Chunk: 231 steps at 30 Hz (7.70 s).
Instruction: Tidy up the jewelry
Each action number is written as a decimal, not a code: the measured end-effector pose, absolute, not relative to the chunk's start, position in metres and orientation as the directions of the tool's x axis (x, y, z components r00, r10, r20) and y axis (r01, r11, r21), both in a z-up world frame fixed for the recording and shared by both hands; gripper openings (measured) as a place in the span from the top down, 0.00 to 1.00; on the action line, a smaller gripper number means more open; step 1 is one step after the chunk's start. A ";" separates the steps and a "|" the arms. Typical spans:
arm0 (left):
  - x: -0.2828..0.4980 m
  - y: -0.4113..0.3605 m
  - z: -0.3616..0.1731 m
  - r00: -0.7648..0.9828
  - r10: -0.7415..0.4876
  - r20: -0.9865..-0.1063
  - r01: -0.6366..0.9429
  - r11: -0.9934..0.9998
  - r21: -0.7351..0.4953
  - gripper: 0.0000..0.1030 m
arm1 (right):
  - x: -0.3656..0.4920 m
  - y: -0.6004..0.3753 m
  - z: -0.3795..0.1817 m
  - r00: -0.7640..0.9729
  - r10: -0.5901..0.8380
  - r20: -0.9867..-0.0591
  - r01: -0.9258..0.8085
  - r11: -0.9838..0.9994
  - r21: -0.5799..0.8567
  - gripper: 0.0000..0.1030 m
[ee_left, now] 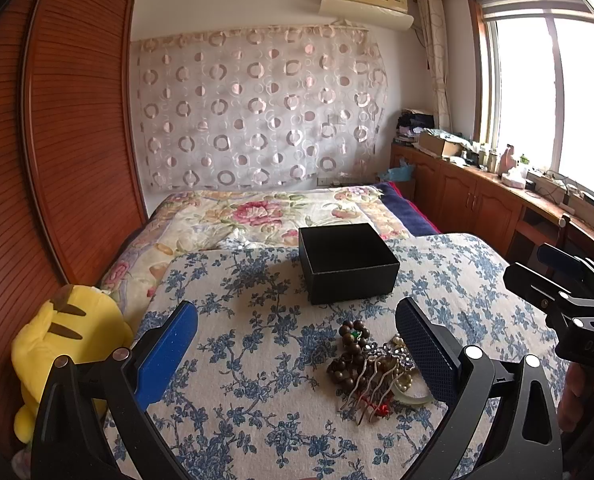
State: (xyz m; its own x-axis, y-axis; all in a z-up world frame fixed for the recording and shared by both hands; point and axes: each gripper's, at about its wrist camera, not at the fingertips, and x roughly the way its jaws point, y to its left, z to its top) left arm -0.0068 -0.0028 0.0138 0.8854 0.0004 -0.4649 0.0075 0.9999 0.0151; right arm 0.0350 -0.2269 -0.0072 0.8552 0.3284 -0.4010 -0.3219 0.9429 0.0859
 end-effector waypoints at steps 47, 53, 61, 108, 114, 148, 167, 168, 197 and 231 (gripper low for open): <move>0.040 -0.020 -0.084 0.680 -0.173 -0.713 0.207 0.978 -0.041 0.07 | 0.099 -0.236 -0.127 0.526 0.397 -0.752 -0.493 0.863 0.110 0.70; 0.044 -0.030 -0.089 0.652 -0.222 -0.725 0.256 0.964 -0.065 0.07 | 0.098 -0.236 -0.126 0.520 0.415 -0.746 -0.513 0.851 0.116 0.95; 0.057 -0.046 -0.086 0.622 -0.283 -0.730 0.330 0.940 -0.083 0.17 | 0.092 -0.249 -0.111 0.591 0.412 -0.693 -0.484 0.869 0.104 0.96; 0.069 -0.055 -0.059 0.698 -0.308 -0.646 0.355 0.933 -0.061 0.52 | 0.097 -0.253 -0.080 0.665 0.401 -0.630 -0.457 0.886 0.081 0.96; 0.079 -0.052 -0.047 0.722 -0.321 -0.613 0.353 0.933 -0.072 0.52 | 0.111 -0.249 -0.068 0.680 0.405 -0.612 -0.466 0.882 0.067 0.96; 0.220 -0.030 -0.019 0.761 -0.233 -0.606 0.262 0.964 -0.042 0.52 | 0.255 -0.188 -0.066 0.601 0.457 -0.655 -0.566 0.823 0.055 0.86; 0.234 -0.060 -0.040 0.723 -0.209 -0.658 0.290 0.957 0.016 0.41 | 0.229 -0.240 -0.053 0.667 0.424 -0.613 -0.494 0.867 0.063 0.85; 0.230 -0.058 -0.039 0.723 -0.211 -0.658 0.288 0.958 0.010 0.41 | 0.226 -0.241 -0.053 0.663 0.428 -0.614 -0.496 0.866 0.067 0.85; 0.106 -0.029 -0.085 0.630 -0.272 -0.727 0.260 0.956 -0.133 0.43 | 0.097 -0.243 -0.094 0.623 0.428 -0.655 -0.479 0.870 0.113 0.73; 0.074 -0.024 -0.041 0.720 -0.289 -0.631 0.234 0.957 -0.171 0.88 | 0.085 -0.232 -0.102 0.583 0.462 -0.669 -0.527 0.841 0.121 0.73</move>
State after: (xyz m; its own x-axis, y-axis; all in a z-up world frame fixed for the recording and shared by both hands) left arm 0.0738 -0.0236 -0.0412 0.7204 -0.2887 -0.6306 0.2340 0.9571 -0.1709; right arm 0.0853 -0.2320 -0.1019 0.5829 0.4618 -0.6685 -0.5271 0.8411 0.1214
